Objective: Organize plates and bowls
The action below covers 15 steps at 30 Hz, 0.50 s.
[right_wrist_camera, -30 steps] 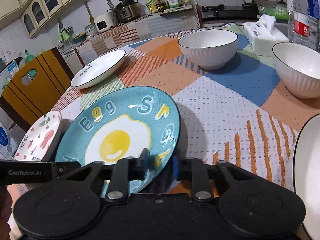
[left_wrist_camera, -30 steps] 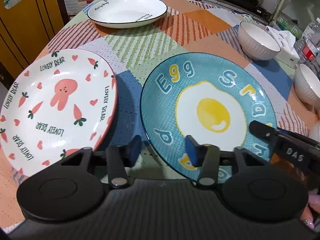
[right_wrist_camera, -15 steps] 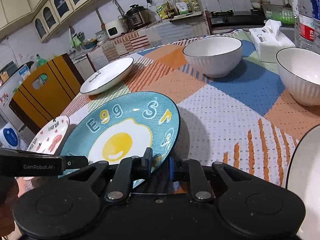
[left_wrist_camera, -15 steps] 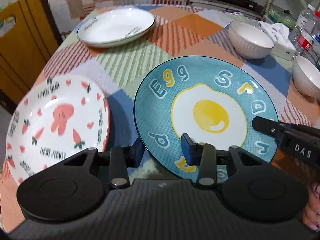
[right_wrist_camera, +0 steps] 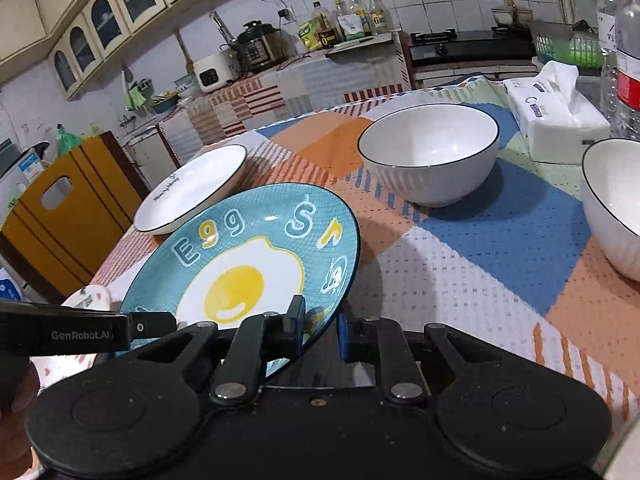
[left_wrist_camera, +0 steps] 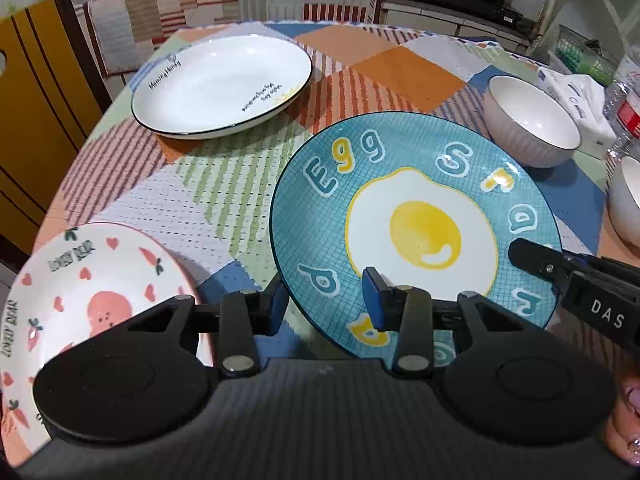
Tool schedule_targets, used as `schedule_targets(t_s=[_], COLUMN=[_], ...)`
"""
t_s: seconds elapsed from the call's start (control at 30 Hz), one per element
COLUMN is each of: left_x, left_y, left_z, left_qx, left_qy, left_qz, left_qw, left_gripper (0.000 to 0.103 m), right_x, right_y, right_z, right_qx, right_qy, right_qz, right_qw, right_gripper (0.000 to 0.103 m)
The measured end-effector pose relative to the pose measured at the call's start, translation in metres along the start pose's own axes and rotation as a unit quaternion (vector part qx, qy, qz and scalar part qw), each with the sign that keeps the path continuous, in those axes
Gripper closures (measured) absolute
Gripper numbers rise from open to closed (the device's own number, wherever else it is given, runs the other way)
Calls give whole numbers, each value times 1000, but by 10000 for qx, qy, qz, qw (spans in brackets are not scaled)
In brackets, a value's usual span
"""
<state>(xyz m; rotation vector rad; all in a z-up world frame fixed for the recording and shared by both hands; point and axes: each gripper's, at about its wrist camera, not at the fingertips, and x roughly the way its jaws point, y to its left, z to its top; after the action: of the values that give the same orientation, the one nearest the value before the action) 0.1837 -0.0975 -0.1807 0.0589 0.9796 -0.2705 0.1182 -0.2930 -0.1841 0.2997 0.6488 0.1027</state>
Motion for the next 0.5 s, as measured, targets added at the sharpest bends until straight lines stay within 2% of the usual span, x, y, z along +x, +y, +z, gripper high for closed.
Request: schedule_targets(t_s=[0.17, 0.5], left_x=[12, 16], left_y=[-1, 4], left_z=[4, 3], left_qx=[-3, -206], left_qy=[68, 140], left_qz=[67, -38], left_qw=[10000, 9997], left_gripper=[65, 65], right_x=[14, 20], right_y=[0, -5], right_z=[5, 4], right_qx=[1, 44], right_qy=[139, 229], right_qz=[-62, -16], right_qw=[9999, 9997], right_gripper=[83, 82])
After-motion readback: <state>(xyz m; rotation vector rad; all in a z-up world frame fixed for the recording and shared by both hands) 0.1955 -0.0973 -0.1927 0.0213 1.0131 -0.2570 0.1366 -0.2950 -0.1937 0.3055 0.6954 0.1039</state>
